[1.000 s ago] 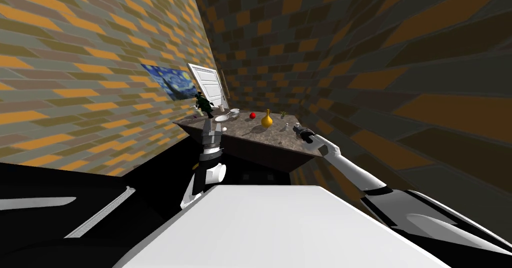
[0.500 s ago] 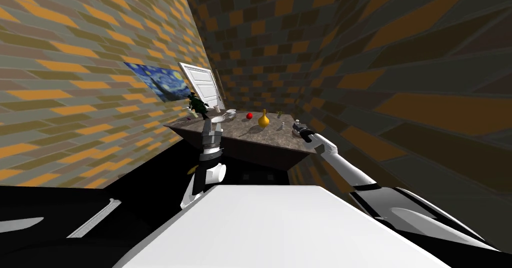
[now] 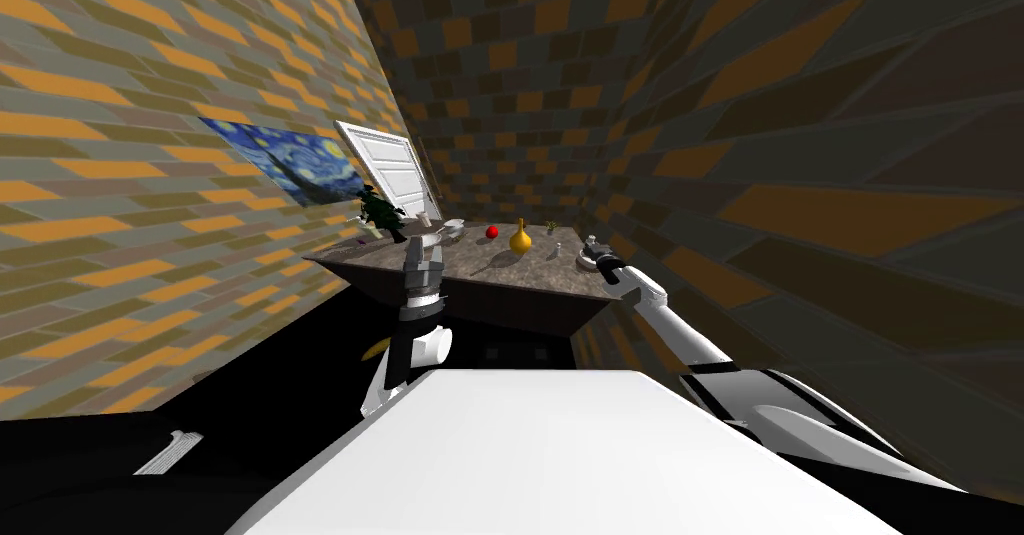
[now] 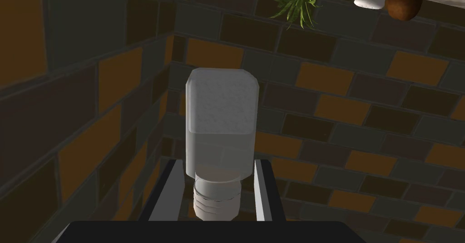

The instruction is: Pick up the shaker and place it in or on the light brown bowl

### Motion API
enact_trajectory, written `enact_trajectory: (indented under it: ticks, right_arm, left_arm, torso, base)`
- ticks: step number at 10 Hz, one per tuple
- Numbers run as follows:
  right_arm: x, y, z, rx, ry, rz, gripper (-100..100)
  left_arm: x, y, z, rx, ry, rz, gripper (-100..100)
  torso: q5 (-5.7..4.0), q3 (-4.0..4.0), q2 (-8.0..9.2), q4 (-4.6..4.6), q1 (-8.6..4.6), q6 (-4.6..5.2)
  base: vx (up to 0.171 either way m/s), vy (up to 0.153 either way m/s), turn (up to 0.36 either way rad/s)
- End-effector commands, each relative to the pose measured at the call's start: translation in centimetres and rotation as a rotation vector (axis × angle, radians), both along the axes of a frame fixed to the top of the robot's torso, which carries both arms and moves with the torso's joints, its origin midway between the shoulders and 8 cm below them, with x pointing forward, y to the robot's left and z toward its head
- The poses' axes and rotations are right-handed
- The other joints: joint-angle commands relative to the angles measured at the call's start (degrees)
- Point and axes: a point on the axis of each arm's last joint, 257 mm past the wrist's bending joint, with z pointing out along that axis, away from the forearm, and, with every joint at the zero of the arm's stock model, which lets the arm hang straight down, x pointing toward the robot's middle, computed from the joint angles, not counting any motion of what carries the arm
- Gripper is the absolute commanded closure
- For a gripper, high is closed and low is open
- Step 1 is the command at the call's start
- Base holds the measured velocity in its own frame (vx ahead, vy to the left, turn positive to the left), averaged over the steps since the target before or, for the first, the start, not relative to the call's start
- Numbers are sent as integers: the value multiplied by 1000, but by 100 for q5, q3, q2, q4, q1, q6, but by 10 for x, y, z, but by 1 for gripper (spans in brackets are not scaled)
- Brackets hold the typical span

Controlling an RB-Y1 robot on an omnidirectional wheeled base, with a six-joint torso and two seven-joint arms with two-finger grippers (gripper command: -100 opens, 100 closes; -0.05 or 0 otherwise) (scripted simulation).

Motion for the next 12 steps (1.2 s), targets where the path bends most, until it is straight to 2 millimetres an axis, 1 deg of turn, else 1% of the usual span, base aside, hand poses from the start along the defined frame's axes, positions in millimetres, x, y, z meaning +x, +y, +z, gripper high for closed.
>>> enact_trajectory:
  ticks: [1,5,6,9,12]
  right_arm:
    - [2,2,1,-11,-9,9,100]
    - [11,25,-1,-38,-44,55,100]
    - [11,24,-1,-50,-44,55,100]
    - [17,44,-8,-72,-54,90,100]
    - [21,63,-19,-89,-52,122,100]
  left_arm:
    - [0,0,0,0,0,0,0]
    - [0,0,0,0,0,0,0]
    - [0,0,0,0,0,0,0]
    - [0,0,0,0,0,0,0]
    - [0,0,0,0,0,0,0]
  torso:
    - [0,0,0,0,0,0]
    - [-3,-5,-8,-3,-5,-3]
    - [-3,-6,-10,-3,-8,-1]
    - [-1,-10,-16,-5,-3,-8]
    - [-3,-17,-28,-8,-11,-8]
  base:
    - [8,-22,-63]
    - [24,-33,-132]
    - [22,-28,-51]
    - [39,-39,-108]
    - [70,-51,-136]
